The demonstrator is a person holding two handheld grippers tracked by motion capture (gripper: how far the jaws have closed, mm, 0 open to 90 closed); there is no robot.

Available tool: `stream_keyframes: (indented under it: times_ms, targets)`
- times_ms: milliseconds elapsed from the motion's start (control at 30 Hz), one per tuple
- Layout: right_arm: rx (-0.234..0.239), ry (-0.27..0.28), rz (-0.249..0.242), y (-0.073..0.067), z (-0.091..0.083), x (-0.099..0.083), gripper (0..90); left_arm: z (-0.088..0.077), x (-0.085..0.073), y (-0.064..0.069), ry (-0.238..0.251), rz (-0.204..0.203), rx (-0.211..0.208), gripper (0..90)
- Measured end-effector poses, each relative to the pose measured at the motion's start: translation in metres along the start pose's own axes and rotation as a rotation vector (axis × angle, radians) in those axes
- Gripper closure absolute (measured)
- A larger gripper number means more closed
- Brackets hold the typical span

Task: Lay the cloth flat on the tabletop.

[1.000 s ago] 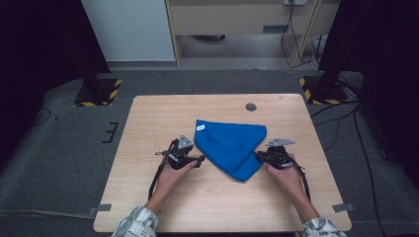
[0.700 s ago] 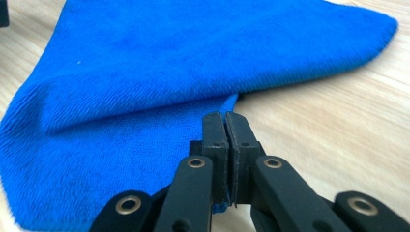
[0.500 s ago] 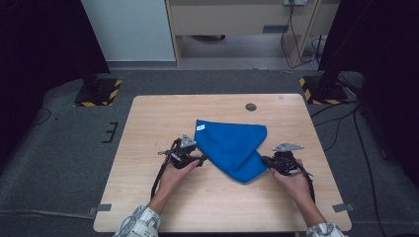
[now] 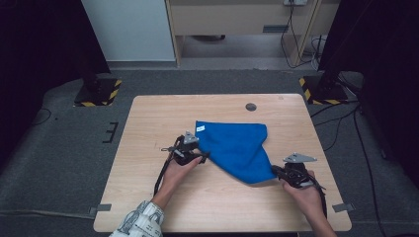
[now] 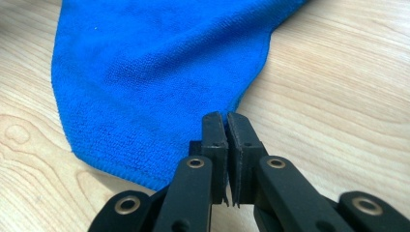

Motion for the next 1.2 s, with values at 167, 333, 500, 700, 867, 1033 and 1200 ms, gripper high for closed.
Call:
stream_keyframes:
  times_ms: [167, 333, 500, 700, 867, 1033, 1200]
  targets:
    - [-0.019, -0.010, 0.019, 0.002, -0.006, -0.008, 86.3, 0.002, 0.000, -0.004, -0.010, -0.006, 0.003, 35.1]
    - [-0.040, -0.030, 0.025, 0.003, -0.013, -0.013, 86.3, 0.002, -0.001, -0.009, -0.013, -0.023, 0.009, 35.4]
    - [-0.064, -0.035, 0.041, 0.003, -0.017, -0.016, 72.5, -0.004, -0.002, -0.015, -0.008, -0.041, 0.024, 35.4]
    - [-0.079, 0.027, 0.027, 0.001, -0.026, -0.009, 45.6, -0.012, -0.007, -0.028, -0.005, -0.066, 0.044, 35.7]
    - [-0.018, 0.072, -0.028, -0.018, -0.021, 0.001, 51.5, -0.013, -0.010, -0.030, -0.009, -0.073, 0.045, 38.2]
    - [0.055, 0.059, -0.102, -0.045, -0.006, 0.004, 62.1, -0.014, -0.013, -0.026, -0.022, -0.055, 0.045, 39.6]
    - [0.109, 0.036, -0.183, -0.069, 0.009, 0.002, 64.1, -0.017, -0.016, -0.027, -0.027, -0.056, 0.057, 39.9]
Point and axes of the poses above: each handheld gripper's, and its own axes: z roughly forward along the jaws, x roughly out of its top, y roughly to its right, the point moved 6 cm from there along z, roughly forward along the jaws, and after that the axes turned 11 degrees about z, right-handed, at the moved point
